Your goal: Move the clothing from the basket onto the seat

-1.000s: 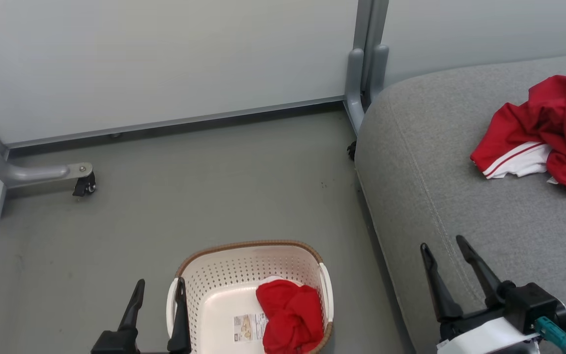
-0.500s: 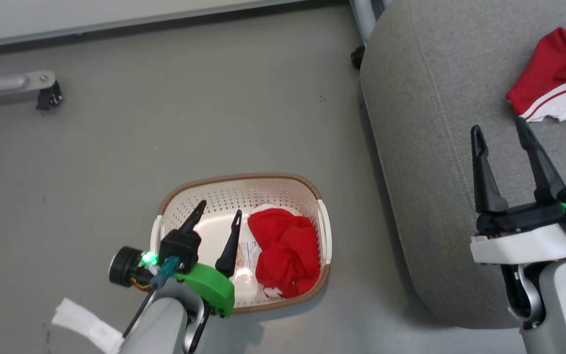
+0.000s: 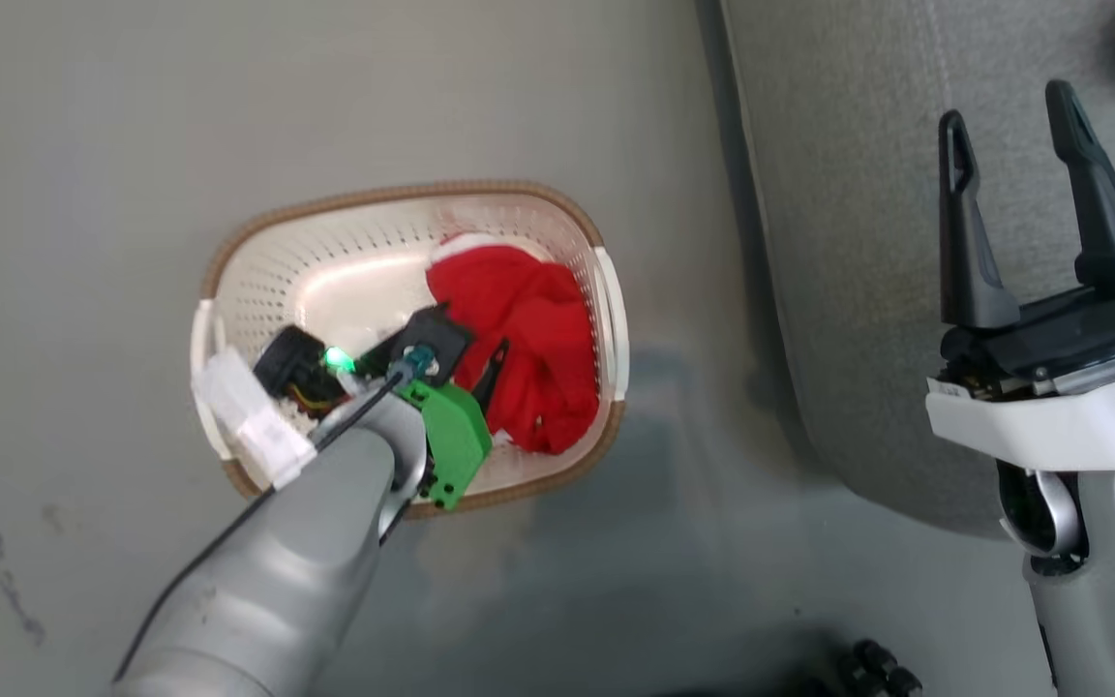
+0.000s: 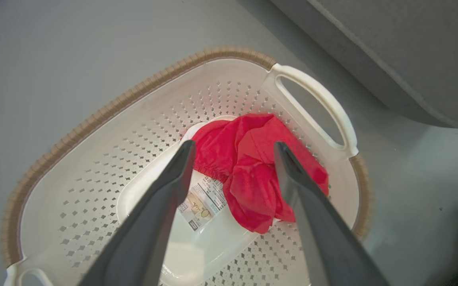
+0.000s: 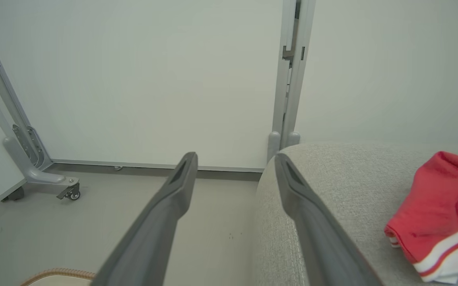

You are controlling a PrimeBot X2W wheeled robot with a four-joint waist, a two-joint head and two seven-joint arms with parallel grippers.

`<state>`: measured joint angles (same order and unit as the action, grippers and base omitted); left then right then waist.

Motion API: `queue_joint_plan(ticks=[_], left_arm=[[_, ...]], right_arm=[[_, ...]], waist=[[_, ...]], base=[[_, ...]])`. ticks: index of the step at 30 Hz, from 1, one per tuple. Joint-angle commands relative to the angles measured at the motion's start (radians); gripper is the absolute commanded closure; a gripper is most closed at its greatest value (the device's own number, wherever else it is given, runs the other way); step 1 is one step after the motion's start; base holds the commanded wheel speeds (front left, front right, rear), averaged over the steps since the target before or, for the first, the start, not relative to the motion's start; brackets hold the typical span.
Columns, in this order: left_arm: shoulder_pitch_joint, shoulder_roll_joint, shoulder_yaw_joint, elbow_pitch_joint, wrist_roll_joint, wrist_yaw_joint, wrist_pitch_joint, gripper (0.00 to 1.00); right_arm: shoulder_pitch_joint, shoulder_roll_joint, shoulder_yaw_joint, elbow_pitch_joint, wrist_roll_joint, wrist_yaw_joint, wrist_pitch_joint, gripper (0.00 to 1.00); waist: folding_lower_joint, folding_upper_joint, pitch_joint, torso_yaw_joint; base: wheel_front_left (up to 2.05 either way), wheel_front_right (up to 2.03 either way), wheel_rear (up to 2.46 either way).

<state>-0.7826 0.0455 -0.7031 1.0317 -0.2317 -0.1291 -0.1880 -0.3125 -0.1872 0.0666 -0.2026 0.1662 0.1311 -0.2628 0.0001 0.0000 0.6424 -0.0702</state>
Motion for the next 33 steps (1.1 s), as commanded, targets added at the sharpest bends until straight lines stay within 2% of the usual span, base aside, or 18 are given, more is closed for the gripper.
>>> queue_joint_plan(ticks=[1,8,17,22,33], left_arm=[[-0.043,0.009,-0.025,0.020,-0.005,-0.002,0.009,0.00],[-0.177,0.041,-0.172,0.132,-0.028,-0.002,0.038,0.00],[-0.271,0.076,-0.308,0.171,-0.088,-0.002,0.035,0.00],[-0.326,0.105,-0.340,0.202,-0.097,-0.001,0.018,0.00],[-0.368,0.089,-0.357,0.240,-0.095,0.003,-0.030,0.00]], right_arm=[[-0.027,-0.001,0.001,-0.014,-0.006,-0.001,-0.003,0.00],[-0.069,0.019,-0.017,-0.063,-0.012,-0.001,-0.003,0.00],[-0.102,0.040,-0.026,-0.092,-0.013,-0.001,-0.003,0.00],[-0.117,0.052,-0.012,-0.106,-0.015,-0.001,-0.003,0.00],[-0.095,0.044,-0.019,-0.110,-0.006,-0.001,-0.003,0.00]], waist=[[-0.0001,0.0000,0.181,-0.080],[-0.0001,0.0000,0.296,-0.126],[-0.0001,0.0000,0.395,-0.162],[-0.0001,0.0000,0.432,-0.186],[-0.0001,0.0000,0.458,-0.197]], base=[[0.00,0.00,0.00],[0.00,0.00,0.00],[0.00,0.00,0.00],[0.00,0.00,0.00],[0.00,0.00,0.00]])
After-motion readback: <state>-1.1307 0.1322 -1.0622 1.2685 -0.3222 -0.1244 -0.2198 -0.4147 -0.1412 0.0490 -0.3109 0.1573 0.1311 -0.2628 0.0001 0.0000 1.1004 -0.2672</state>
